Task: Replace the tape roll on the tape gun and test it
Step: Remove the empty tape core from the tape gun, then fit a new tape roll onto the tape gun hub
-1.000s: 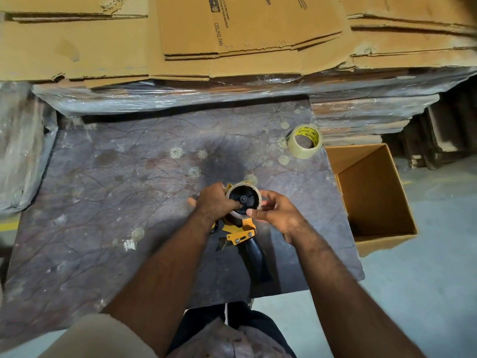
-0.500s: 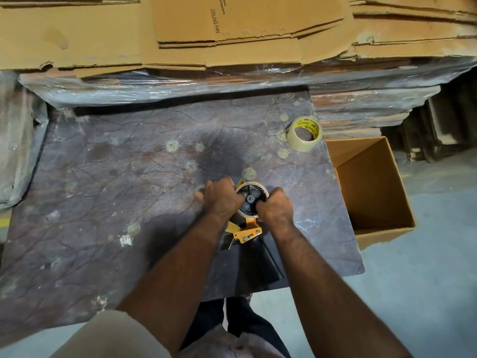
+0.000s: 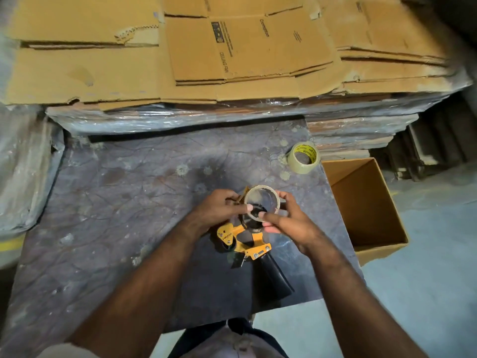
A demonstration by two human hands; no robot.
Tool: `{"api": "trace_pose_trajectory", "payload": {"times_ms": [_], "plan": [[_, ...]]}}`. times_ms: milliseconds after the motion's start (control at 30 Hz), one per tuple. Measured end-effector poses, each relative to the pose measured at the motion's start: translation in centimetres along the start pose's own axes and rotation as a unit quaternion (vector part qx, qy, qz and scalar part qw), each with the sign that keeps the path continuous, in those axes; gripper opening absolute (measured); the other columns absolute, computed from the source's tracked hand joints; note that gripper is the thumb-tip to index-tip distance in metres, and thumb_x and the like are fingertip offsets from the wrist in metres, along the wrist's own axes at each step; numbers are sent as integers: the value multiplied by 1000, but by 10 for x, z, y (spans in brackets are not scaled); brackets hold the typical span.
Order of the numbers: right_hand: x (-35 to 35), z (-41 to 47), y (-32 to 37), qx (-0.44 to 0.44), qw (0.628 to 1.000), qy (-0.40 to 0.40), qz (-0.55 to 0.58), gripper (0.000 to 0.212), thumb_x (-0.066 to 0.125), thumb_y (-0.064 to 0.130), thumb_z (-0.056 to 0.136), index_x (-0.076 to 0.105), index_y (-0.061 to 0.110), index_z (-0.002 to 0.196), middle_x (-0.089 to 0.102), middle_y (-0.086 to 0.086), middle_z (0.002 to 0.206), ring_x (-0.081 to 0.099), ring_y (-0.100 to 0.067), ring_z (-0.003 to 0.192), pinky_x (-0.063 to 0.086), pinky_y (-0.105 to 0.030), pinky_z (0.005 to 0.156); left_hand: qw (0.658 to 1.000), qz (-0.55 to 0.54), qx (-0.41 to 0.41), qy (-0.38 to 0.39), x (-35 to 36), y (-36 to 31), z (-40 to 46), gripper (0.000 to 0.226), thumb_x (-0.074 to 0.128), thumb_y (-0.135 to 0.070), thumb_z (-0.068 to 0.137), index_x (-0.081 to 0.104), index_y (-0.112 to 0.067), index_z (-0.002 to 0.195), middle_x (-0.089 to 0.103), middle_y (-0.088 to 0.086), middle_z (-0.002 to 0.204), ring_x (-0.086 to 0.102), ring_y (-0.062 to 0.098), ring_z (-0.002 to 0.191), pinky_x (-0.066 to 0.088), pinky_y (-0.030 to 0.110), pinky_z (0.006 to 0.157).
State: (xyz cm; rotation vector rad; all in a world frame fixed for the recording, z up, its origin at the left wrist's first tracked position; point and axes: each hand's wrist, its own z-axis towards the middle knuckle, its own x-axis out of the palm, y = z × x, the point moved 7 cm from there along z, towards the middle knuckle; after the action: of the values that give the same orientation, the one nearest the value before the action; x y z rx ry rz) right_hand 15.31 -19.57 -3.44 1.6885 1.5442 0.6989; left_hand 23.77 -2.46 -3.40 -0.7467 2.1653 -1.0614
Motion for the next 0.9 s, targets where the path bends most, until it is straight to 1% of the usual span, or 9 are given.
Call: {"api": "trace_pose_trajectory", "payload": {"times_ms": [100, 167, 233, 300, 367, 433, 633, 733, 900], "plan": [[5, -3, 33, -96, 988, 1, -123, 92, 92, 25, 69, 35, 29, 141, 54, 2, 133, 61, -18, 120, 58, -40, 95, 999, -29, 39, -19, -17, -20, -4, 39, 83, -49, 74, 77, -19, 97, 78, 7, 97, 74, 25, 96, 56, 45, 93], [4, 4, 54, -151, 958, -64, -237, 110, 92, 46, 57, 31, 24, 146, 49, -2, 141, 51, -19, 130, 49, -43, 106, 997, -38, 62, -23, -23, -34, -1, 38, 81, -51, 74, 77, -19, 96, 78, 7, 97, 74, 24, 97, 56, 50, 97], [2, 11, 74, -176, 937, -125, -274, 112, 89, 48, 57, 31, 18, 148, 48, -5, 145, 48, -22, 132, 45, -42, 107, 995, -54, 73, -28, -25, -44, 4, 34, 80, -47, 79, 76, -20, 97, 79, 4, 100, 74, 19, 100, 55, 47, 100], [1, 20, 89, -194, 934, -145, -263, 108, 89, 44, 62, 32, 16, 148, 51, -6, 144, 51, -24, 131, 46, -41, 105, 993, -89, 66, -30, -25, -46, 10, 37, 79, -43, 81, 70, -22, 111, 74, 1, 116, 68, 17, 113, 52, 41, 104], [-3, 38, 93, -185, 938, -158, -247, 96, 87, 45, 66, 34, 20, 142, 57, -6, 137, 56, -25, 123, 50, -41, 98, 991, -107, 48, -56, -25, -38, 19, 75, 79, -43, 79, 50, -19, 144, 58, 2, 143, 55, 20, 133, 47, 42, 110], [-9, 64, 89, -155, 937, -183, -253, 80, 84, 47, 67, 39, 24, 129, 63, -7, 127, 62, -28, 113, 53, -44, 90, 992, -78, 27, -92, -24, -31, 27, 85, 77, -33, 86, 32, -17, 156, 44, 6, 156, 43, 23, 143, 41, 41, 114], [-6, 136, 46, -68, 923, -214, -312, 33, 58, 31, 86, 40, 21, 112, 63, -18, 115, 63, -42, 106, 48, -45, 79, 990, 38, -5, -138, 4, -7, 42, 71, 67, -25, 96, 31, -13, 156, 41, 9, 158, 39, 23, 146, 32, 26, 109], [-1, 147, 46, -108, 905, -219, -349, 38, 53, 32, 88, 40, 22, 122, 60, -18, 121, 60, -43, 110, 51, -54, 85, 988, 54, -38, -142, 7, 18, 42, 71, 68, -28, 94, 34, -12, 155, 41, 10, 159, 38, 24, 146, 33, 30, 114], [-14, 148, 55, -138, 898, -167, -382, 44, 56, 31, 91, 45, 20, 133, 56, -15, 131, 56, -40, 118, 50, -52, 92, 981, 67, -68, -169, -3, 28, 39, 65, 69, -32, 94, 42, -13, 150, 48, 8, 153, 47, 24, 140, 41, 37, 113]]}}
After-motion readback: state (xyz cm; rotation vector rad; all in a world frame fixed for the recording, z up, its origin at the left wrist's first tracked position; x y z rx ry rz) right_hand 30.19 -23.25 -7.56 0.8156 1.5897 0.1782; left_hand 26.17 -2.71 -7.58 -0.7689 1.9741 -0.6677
